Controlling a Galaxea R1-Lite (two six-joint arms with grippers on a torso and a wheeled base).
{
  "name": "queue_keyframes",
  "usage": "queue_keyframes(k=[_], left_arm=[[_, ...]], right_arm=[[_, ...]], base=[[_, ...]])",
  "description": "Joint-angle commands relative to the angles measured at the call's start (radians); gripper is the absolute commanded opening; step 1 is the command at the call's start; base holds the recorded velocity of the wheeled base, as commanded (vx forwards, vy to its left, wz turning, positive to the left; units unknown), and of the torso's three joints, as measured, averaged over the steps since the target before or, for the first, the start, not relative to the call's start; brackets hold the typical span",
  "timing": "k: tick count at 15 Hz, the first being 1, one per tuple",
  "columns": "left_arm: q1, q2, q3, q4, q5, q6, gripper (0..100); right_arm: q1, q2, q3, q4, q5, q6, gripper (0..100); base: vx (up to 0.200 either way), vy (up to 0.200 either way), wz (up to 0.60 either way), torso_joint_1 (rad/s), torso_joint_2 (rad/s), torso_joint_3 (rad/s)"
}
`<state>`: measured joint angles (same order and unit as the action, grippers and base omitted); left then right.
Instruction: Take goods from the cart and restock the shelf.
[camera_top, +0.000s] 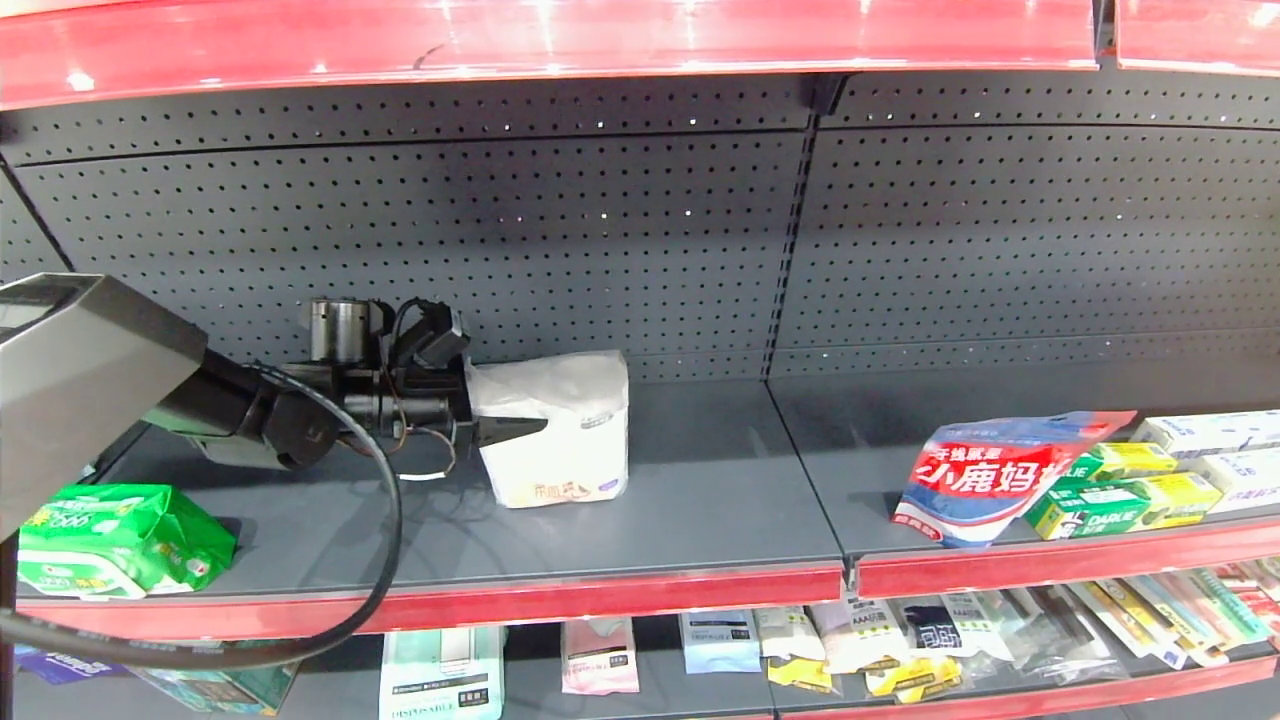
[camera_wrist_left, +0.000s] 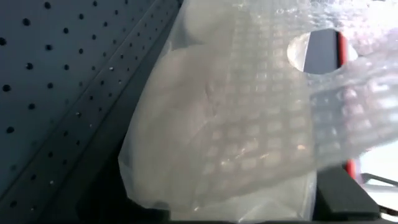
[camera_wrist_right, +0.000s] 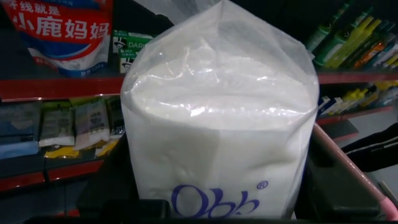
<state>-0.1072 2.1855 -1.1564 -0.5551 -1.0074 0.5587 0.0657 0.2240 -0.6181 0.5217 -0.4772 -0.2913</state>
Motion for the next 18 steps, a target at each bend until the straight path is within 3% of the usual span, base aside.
queue_keyframes(k=[1, 5, 9, 13, 16, 18], left_arm=[[0.001, -0.07, 0.034, 0.012, -0.03, -0.023, 0], [0.026, -0.165, 0.185, 0.006, -0.076, -0.013, 0], [0.083, -0.181, 0.285, -0.014, -0.112, 0.107, 0], [0.089, -0.194, 0.313, -0.014, -0.138, 0.122, 0], [0.092, -0.188, 0.36, -0.014, -0.168, 0.181, 0], [0.092, -0.176, 0.357, -0.014, -0.169, 0.19, 0]], right_arm=[[0.0, 0.0, 0.0, 0.0, 0.0, 0.0, 0], [0.0, 0.006, 0.001, -0.002, 0.003, 0.0, 0], [0.0, 0.008, 0.0, -0.003, 0.003, 0.0, 0], [0.0, 0.009, 0.0, -0.003, 0.003, 0.0, 0], [0.0, 0.008, -0.006, -0.003, 0.003, 0.0, 0], [0.0, 0.009, -0.006, -0.002, 0.003, 0.0, 0]], base=[[0.0, 0.0, 0.0, 0.0, 0.0, 0.0], [0.0, 0.0, 0.0, 0.0, 0.0, 0.0], [0.0, 0.0, 0.0, 0.0, 0.0, 0.0], [0.0, 0.0, 0.0, 0.0, 0.0, 0.0], [0.0, 0.0, 0.0, 0.0, 0.0, 0.0], [0.0, 0.0, 0.0, 0.0, 0.0, 0.0]])
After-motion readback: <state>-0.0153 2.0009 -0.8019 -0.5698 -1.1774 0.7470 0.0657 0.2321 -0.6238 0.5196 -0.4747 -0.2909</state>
